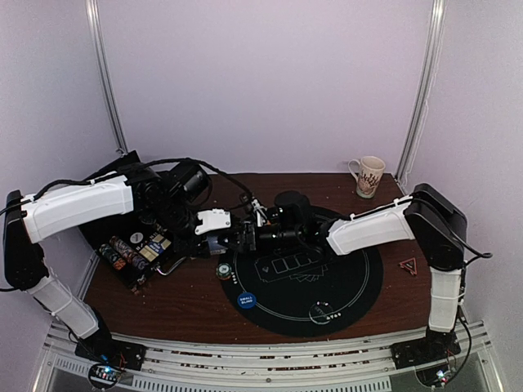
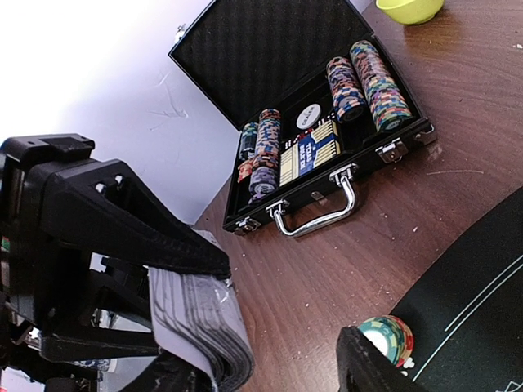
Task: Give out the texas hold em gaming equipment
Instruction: Pick up the poker card from the face-down deck piles.
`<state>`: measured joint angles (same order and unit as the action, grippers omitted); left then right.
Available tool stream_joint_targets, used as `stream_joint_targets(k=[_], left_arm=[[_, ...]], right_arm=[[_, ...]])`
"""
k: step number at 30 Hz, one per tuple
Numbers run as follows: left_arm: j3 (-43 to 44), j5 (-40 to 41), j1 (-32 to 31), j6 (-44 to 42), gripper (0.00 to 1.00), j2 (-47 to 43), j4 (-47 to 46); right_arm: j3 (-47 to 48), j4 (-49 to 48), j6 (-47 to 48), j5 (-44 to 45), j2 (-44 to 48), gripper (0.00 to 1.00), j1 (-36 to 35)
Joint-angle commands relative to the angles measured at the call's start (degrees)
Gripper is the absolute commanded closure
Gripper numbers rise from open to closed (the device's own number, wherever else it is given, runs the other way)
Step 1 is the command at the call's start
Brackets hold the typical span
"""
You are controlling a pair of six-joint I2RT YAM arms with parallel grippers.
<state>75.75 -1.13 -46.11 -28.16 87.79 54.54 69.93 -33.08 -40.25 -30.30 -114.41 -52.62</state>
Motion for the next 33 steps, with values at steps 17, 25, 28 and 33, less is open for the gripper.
stream_joint_targets(k=[17, 25, 28, 33], left_arm=[[-0.9, 0.9, 0.1, -0.6, 0.52, 0.5, -1.1], [-1.5, 1.2, 0.2, -0.5, 0.53, 0.4, -0.8], [-1.9, 1.3, 0.2, -0.4, 0.52, 0.0, -0.8], [-2.0, 1.5, 0.5, -0.3, 0.53, -0.3, -0.8]], right_arm=[[0.2, 6.3, 1.5, -1.4, 4.5, 0.86, 0.1], [-0.2, 11.2, 4.6, -0.8, 7.3, 1.00, 0.4], [-1.2, 11.9, 5.1, -1.5, 9.2, 1.00, 1.0], [-3.2, 14.2, 6.5, -2.7, 13.3, 1.00, 3.0]])
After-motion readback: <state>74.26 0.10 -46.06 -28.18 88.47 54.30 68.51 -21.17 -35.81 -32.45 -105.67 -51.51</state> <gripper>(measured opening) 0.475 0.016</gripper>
